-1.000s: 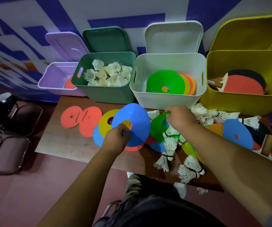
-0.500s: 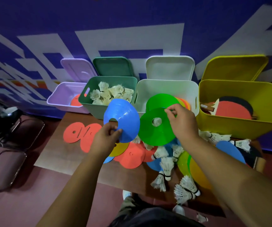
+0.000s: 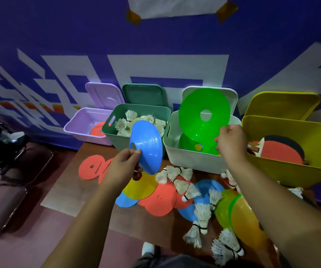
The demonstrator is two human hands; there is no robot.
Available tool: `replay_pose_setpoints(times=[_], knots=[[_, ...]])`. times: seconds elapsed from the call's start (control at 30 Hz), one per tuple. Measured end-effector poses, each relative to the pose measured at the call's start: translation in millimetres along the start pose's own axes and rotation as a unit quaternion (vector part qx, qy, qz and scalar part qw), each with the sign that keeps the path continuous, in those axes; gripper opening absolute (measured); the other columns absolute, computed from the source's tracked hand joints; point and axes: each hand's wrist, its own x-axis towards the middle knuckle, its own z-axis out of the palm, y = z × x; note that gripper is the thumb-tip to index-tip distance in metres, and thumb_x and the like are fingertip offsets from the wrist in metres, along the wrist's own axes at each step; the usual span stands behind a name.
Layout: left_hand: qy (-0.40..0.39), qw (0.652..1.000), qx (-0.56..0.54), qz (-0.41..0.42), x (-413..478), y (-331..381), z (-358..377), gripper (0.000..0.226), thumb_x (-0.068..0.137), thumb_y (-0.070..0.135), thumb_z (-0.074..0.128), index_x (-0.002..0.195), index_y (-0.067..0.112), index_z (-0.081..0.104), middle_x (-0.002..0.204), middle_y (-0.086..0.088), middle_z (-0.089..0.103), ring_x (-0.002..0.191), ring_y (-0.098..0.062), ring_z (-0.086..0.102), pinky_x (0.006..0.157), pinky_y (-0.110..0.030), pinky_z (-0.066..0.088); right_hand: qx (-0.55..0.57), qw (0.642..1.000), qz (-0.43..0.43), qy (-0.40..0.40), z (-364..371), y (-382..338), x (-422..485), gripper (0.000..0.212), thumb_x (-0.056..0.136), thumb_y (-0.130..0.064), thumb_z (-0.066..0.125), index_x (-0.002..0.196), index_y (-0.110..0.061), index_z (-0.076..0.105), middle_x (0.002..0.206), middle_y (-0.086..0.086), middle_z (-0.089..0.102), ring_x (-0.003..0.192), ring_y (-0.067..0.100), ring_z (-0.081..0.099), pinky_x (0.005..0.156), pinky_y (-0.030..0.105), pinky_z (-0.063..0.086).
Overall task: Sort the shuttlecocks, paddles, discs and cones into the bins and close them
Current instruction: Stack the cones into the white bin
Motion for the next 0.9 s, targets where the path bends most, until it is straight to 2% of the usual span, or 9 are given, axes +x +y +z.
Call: replay_pose_setpoints(times=[0.1, 0.17, 0.4, 0.47, 0.53, 0.63, 0.7, 0.83, 0.9], knots=[[-0.044, 0.999, -0.003, -0.002, 15, 14, -2, 0.038, 0.107, 0.033, 0.059, 0.088, 0.001, 0.055, 0.072, -0.01, 0.051, 0.064, -0.024, 0.063, 0.067, -0.043, 0.052, -0.018, 0.987, 0.105, -0.122, 3, -3, -10, 0.017, 0.106, -0.02, 0.046, 0.109, -0.012, 0.061, 0.082, 0.007, 0.074, 0.055, 0.024, 0.065, 0.045, 0.03, 0.05], [-0.076, 0.997, -0.02, -0.002, 24, 24, 1, 0.037, 0.108, 0.036, 0.057, 0.083, 0.008, 0.053, 0.071, -0.008, 0.049, 0.065, -0.024, 0.063, 0.067, -0.042, 0.053, -0.028, 0.982, 0.116, -0.144, 4, -4, -21, 0.016, 0.105, -0.019, 0.046, 0.104, -0.011, 0.061, 0.086, 0.01, 0.075, 0.057, 0.023, 0.062, 0.05, 0.028, 0.047], [-0.21, 0.961, -0.167, -0.063, 51, 45, 43, 0.043, 0.113, 0.043, 0.036, 0.08, 0.017, 0.045, 0.064, -0.002, 0.028, 0.06, -0.022, 0.045, 0.062, -0.033, 0.05, -0.01, 0.963, 0.1, -0.248, 20, -23, -62, 0.039, 0.104, -0.057, 0.055, 0.108, -0.02, 0.068, 0.105, -0.002, 0.076, 0.073, 0.017, 0.073, 0.055, 0.029, 0.053], [-0.243, 0.951, -0.177, -0.072, 50, 50, 55, 0.042, 0.115, 0.037, 0.031, 0.081, 0.018, 0.046, 0.059, 0.0, 0.029, 0.057, -0.021, 0.042, 0.06, -0.032, 0.047, -0.023, 0.967, 0.096, -0.233, 23, -27, -65, 0.053, 0.096, -0.068, 0.057, 0.103, -0.017, 0.07, 0.099, 0.002, 0.073, 0.074, 0.021, 0.074, 0.063, 0.036, 0.054], [-0.259, 0.941, -0.199, -0.087, 47, 58, 62, 0.04, 0.114, 0.029, 0.03, 0.082, 0.016, 0.049, 0.058, 0.0, 0.03, 0.056, -0.021, 0.039, 0.061, -0.032, 0.041, -0.023, 0.976, 0.097, -0.196, 24, -28, -64, 0.054, 0.091, -0.065, 0.062, 0.09, -0.011, 0.067, 0.08, 0.01, 0.059, 0.068, 0.029, 0.061, 0.065, 0.041, 0.05], [-0.259, 0.938, -0.206, -0.102, 48, 65, 68, 0.036, 0.112, 0.022, 0.032, 0.081, 0.015, 0.05, 0.056, -0.001, 0.03, 0.056, -0.022, 0.038, 0.062, -0.034, 0.036, 0.034, 0.978, 0.135, -0.154, 19, -31, -58, 0.016, 0.092, -0.031, 0.066, 0.082, -0.019, 0.064, 0.078, 0.011, 0.053, 0.066, 0.027, 0.053, 0.061, 0.035, 0.045], [-0.256, 0.941, -0.19, -0.111, 50, 67, 69, 0.037, 0.111, 0.021, 0.034, 0.078, 0.015, 0.05, 0.057, -0.002, 0.032, 0.054, -0.022, 0.038, 0.061, -0.033, 0.036, 0.077, 0.975, 0.166, -0.128, 15, -35, -57, 0.009, 0.093, -0.017, 0.064, 0.087, -0.013, 0.068, 0.082, 0.011, 0.062, 0.066, 0.028, 0.057, 0.057, 0.032, 0.047], [-0.21, 0.959, -0.154, -0.113, 56, 68, 67, 0.014, 0.095, 0.009, 0.052, 0.082, 0.006, 0.056, 0.061, -0.011, 0.042, 0.051, -0.023, 0.043, 0.051, -0.027, 0.039, 0.134, 0.974, 0.16, -0.088, 10, -42, -57, 0.012, 0.096, -0.014, 0.062, 0.103, -0.014, 0.072, 0.078, 0.012, 0.062, 0.059, 0.024, 0.052, 0.052, 0.029, 0.046], [-0.178, 0.968, -0.145, -0.103, 64, 64, 65, 0.012, 0.092, 0.006, 0.049, 0.089, 0.0, 0.06, 0.063, -0.017, 0.05, 0.05, -0.025, 0.047, 0.053, -0.028, 0.045, 0.186, 0.966, 0.163, -0.071, 9, -44, -54, 0.02, 0.098, -0.015, 0.062, 0.114, -0.015, 0.072, 0.077, 0.013, 0.062, 0.053, 0.02, 0.052, 0.05, 0.029, 0.048]])
